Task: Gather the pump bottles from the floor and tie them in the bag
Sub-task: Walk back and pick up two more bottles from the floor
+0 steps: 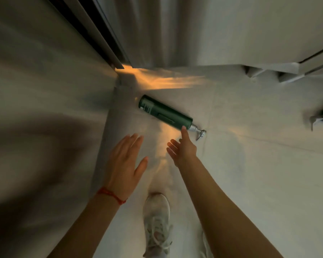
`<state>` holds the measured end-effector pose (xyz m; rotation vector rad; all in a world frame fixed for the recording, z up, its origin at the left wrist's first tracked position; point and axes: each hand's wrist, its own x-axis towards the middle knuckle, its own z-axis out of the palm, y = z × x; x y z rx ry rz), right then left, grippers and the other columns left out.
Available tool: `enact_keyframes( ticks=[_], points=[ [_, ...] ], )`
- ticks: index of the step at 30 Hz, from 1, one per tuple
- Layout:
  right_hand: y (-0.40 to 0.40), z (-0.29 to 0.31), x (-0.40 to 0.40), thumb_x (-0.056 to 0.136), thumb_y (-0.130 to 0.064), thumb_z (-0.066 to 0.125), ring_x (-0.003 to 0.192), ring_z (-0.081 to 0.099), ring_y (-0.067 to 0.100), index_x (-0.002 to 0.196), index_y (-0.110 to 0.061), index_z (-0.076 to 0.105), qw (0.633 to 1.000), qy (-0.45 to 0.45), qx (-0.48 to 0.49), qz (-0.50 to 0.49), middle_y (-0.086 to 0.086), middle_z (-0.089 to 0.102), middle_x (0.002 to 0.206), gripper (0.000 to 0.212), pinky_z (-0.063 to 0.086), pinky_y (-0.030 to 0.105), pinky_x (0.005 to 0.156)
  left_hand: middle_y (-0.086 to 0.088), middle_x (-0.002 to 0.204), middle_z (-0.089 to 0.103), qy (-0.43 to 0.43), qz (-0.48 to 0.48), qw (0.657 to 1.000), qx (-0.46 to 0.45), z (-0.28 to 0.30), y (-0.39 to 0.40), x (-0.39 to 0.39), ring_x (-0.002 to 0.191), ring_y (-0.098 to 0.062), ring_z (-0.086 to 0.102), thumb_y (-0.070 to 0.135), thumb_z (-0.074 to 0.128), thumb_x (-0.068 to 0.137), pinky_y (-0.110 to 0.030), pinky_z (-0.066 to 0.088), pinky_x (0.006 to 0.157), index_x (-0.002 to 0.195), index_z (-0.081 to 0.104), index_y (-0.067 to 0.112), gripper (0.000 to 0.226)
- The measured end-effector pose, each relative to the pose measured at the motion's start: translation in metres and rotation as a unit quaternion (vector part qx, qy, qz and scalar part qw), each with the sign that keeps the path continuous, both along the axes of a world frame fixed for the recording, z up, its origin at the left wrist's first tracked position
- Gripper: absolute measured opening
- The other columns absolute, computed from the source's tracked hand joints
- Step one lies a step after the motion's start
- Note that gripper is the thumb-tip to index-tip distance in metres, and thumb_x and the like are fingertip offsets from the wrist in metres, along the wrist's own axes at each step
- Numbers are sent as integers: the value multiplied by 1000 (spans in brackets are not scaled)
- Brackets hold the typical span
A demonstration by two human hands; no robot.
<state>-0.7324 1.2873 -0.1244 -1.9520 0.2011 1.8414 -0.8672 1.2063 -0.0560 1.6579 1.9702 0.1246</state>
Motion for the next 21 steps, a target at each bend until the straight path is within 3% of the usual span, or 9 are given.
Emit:
enact_keyframes(
  ticks=[2, 4, 8, 11, 14, 17, 19, 21],
  points=[
    [16, -25, -13, 79, -49, 64, 98, 63, 27, 115, -3, 51, 999, -6, -18, -51, 14, 60, 104, 60, 54, 35, 79, -21, 133, 50, -3, 9, 1000, -7, -20, 0, -5, 125, -37, 43, 47, 32, 85, -45, 31, 103, 129, 44, 4, 63],
    [31, -44, -23, 74, -52, 68, 85, 62, 22, 111, -5, 54, 995, -33, -28, -92, 11, 60, 95, 61, 54, 33, 73, -21, 132, 51, -15, 10, 1000, -4, -36, 2, -9, 124, -37, 44, 55, 26, 88, -49, 35, 103, 128, 45, 3, 69],
    [53, -68, -34, 68, -52, 73, 57, 52, 17, 70, -12, 47, 984, -84, -45, -151, 5, 52, 66, 48, 45, 31, 49, -21, 128, 54, -9, -1, 1000, 17, -57, 4, -14, 121, -37, 48, 53, 22, 91, -51, 37, 100, 127, 46, 3, 66],
    [57, -76, -36, 69, -44, 74, 55, 51, 17, 64, -16, 40, 977, -98, -28, -188, 2, 50, 65, 44, 42, 29, 45, -19, 129, 54, -5, -5, 1000, 21, -63, 5, -13, 122, -35, 47, 52, 23, 91, -48, 33, 101, 128, 45, 5, 64],
    [50, -75, -30, 69, -35, 76, 58, 54, 16, 65, -16, 42, 972, -89, -9, -218, 3, 52, 68, 40, 47, 27, 49, -20, 128, 55, -5, 1, 1000, 28, -59, 8, -12, 120, -36, 49, 52, 22, 92, -47, 33, 101, 127, 47, 3, 65],
    [31, -62, -11, 70, -26, 77, 67, 59, 13, 69, -15, 51, 975, -93, 44, -195, 2, 60, 77, 29, 53, 27, 63, -22, 127, 55, -14, 2, 999, 48, -42, 10, -8, 119, -37, 49, 48, 27, 92, -42, 34, 103, 126, 47, 1, 62],
    [14, -45, 9, 73, -20, 75, 78, 64, 15, 83, -11, 60, 977, -90, 91, -171, 6, 65, 92, 20, 55, 28, 75, -22, 127, 54, -16, 3, 998, 59, -26, 11, -3, 119, -38, 48, 40, 38, 88, -42, 33, 103, 126, 47, 0, 56],
    [-4, -22, 31, 76, -16, 72, 91, 65, 20, 102, -6, 60, 980, -93, 129, -122, 8, 65, 101, 30, 55, 34, 84, -23, 127, 54, -19, 4, 998, 62, -5, 12, 5, 119, -39, 48, 34, 42, 85, -46, 31, 102, 125, 47, -1, 54]
  ],
)
